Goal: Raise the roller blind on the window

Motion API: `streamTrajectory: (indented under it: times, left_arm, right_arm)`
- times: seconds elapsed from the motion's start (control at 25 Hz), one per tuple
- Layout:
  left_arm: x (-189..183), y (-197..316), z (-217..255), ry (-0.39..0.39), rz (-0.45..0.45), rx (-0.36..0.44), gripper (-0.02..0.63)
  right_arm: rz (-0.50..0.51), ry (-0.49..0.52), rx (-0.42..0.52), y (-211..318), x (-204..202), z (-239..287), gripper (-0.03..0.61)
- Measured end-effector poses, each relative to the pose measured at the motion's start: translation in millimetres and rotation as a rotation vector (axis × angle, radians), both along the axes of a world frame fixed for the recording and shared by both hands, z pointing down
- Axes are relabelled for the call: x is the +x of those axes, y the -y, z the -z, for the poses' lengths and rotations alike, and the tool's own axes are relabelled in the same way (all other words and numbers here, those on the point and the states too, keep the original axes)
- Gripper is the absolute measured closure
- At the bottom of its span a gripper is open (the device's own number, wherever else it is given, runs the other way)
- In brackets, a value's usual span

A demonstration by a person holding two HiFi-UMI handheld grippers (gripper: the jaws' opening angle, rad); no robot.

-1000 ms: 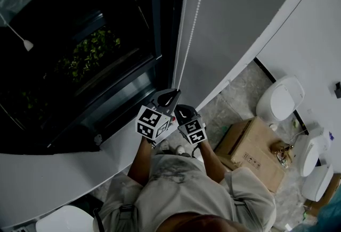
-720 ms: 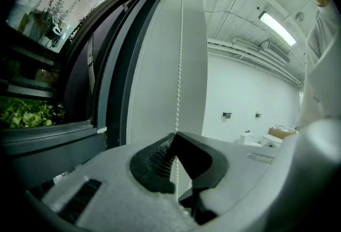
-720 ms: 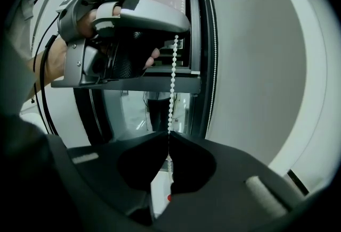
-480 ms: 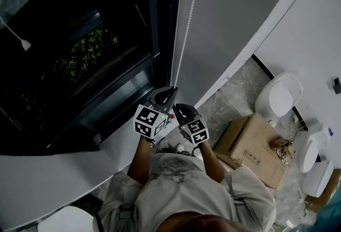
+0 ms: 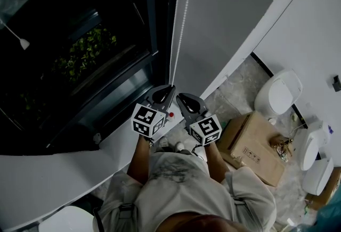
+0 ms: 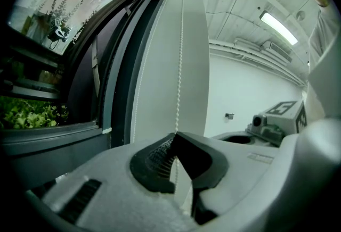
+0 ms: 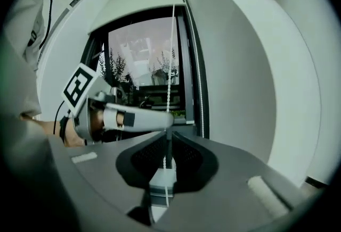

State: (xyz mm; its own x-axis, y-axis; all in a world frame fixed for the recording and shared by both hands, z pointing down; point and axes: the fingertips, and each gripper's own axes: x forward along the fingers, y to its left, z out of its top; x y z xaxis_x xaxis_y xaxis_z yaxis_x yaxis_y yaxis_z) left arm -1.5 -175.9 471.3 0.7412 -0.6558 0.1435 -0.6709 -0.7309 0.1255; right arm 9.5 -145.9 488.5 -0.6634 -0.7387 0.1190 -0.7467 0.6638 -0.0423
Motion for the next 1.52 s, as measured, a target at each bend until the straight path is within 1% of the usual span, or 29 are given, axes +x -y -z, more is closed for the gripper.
streamTrajectory:
  times: [0.16, 0.36, 0.48, 0.84, 1.12, 1.2, 1.28, 1.52]
  left_arm:
    - [0.1, -1.6, 0.9, 0.001, 0.002, 0.001, 0.603]
    - [0.4, -2.0, 0.8, 0.003, 0.002, 0.003, 0.603]
    - [0.8, -1.2, 0.9, 0.003, -0.001, 0.002, 0.603]
    - [3.0, 0.7, 0.7, 0.008, -0.004, 0.004, 0.603]
    - [4.9, 1.9, 0.6, 0.01, -0.007, 0.003, 0.603]
    - [5.8, 2.0, 1.2, 0.009, -0.008, 0.004, 0.603]
    - [6.7, 2.2, 1.5, 0.005, -0.009, 0.005, 0.603]
    - [7.0, 4.6, -0.9, -0.004, -0.005, 0.002, 0.603]
  right_arm:
    - [0.007, 0.014, 0.052, -1.3, 1.5, 46.2, 0.532]
    - [0.038, 0.037, 0.076, 2.8, -1.5, 94.7, 0.522]
    - [0.05, 0.048, 0.108, 7.0, -3.9, 122.7, 0.517]
    - [0.086, 0.064, 0.205, 24.8, -13.1, 189.3, 0.488]
    - [0.105, 0.052, 0.254, 40.0, -21.3, 218.1, 0.477]
    - [0.108, 0.046, 0.255, 43.4, -22.6, 220.6, 0.501]
    - [0.109, 0.047, 0.255, 44.5, -23.0, 221.1, 0.56]
    - [0.103, 0.077, 0.264, 44.0, -21.3, 219.0, 0.568]
